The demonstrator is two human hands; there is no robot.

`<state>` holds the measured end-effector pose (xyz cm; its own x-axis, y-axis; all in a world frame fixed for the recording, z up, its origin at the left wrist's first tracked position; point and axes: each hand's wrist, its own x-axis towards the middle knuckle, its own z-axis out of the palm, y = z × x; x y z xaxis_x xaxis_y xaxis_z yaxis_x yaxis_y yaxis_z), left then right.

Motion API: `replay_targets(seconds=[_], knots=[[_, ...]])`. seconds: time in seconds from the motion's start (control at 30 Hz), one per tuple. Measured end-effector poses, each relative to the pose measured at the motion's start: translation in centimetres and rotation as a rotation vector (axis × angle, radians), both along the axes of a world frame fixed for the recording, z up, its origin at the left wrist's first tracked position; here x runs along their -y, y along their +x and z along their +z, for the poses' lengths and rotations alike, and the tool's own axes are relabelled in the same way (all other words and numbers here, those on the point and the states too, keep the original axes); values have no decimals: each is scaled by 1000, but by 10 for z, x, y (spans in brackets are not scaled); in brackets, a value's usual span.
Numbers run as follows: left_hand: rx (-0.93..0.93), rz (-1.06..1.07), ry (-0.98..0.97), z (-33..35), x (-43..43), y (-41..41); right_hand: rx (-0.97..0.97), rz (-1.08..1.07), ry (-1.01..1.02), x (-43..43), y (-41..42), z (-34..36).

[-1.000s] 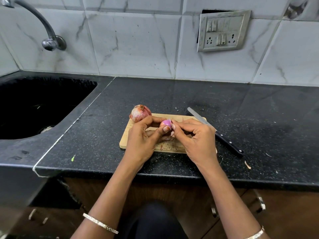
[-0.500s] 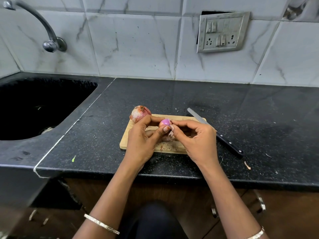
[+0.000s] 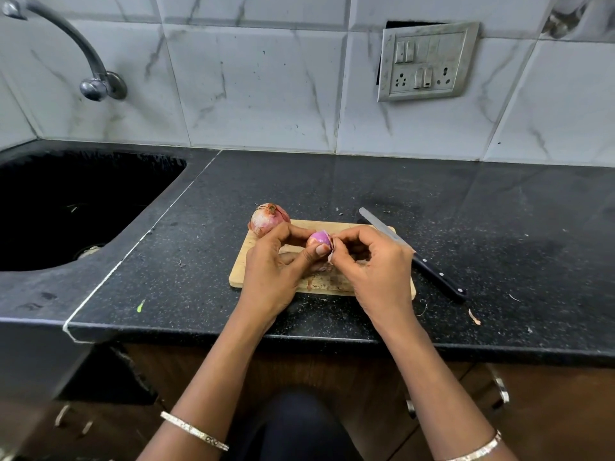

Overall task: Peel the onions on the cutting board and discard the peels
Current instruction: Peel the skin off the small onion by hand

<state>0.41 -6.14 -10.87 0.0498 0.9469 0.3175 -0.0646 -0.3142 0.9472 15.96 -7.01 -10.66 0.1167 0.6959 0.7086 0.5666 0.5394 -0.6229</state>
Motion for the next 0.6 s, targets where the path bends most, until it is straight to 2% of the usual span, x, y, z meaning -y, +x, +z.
replay_targets(seconds=[0.3,0.6], knots=[[38,37,-27,1,-1,0,-211,200,-162,2,2,4],[-22,65,39,3,1,0,-343,263,-221,1,6,4]])
